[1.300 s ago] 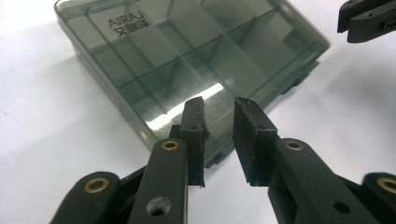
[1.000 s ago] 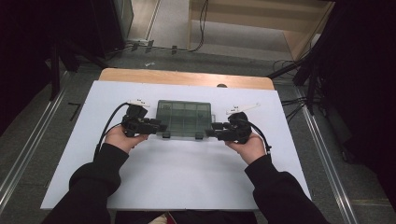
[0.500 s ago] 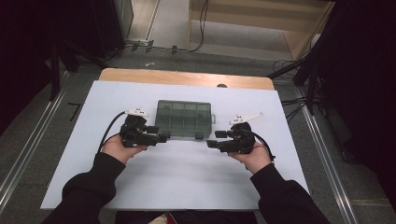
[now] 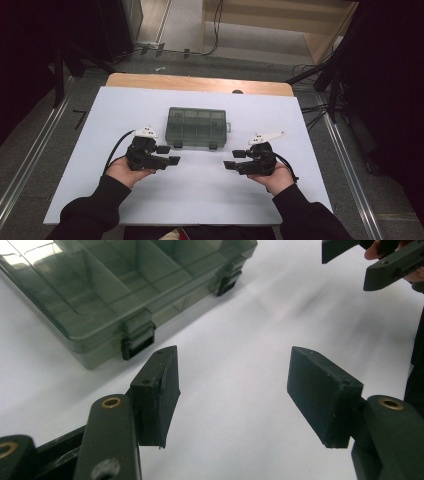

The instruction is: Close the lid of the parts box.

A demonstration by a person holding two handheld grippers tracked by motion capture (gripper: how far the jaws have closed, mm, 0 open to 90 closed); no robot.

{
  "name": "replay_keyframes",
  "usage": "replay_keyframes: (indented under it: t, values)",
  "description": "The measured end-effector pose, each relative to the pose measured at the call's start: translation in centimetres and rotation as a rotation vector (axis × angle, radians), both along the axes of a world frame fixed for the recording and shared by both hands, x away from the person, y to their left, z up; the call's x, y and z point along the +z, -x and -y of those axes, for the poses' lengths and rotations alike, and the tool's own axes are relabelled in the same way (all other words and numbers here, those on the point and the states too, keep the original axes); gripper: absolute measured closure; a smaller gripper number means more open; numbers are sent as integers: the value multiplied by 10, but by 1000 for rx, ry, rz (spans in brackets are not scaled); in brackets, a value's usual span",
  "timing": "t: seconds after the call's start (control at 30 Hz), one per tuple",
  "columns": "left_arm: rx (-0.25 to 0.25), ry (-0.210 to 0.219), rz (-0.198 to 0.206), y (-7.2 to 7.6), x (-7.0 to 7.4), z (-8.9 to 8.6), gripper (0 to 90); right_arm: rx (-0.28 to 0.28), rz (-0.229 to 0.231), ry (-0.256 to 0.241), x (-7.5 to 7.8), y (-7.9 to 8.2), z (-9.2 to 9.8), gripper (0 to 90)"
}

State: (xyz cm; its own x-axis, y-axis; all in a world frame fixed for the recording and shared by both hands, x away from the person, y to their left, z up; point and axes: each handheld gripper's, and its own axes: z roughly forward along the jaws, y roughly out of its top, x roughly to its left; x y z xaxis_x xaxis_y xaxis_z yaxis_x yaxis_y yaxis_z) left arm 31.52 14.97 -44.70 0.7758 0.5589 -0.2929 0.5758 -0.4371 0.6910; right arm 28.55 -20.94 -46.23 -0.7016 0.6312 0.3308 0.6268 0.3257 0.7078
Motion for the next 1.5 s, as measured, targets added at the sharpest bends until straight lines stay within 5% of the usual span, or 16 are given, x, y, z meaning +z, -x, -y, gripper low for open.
replay_keyframes:
  t: [1.0, 1.5]
  values:
    - [-24, -29, -37, 44, -18, -30, 365, -30, -7, 20, -15, 35, 30, 319]
    - [-11, -38, -56, 49, -23, -43, 365, -36, -9, 23, -17, 40, 38, 310]
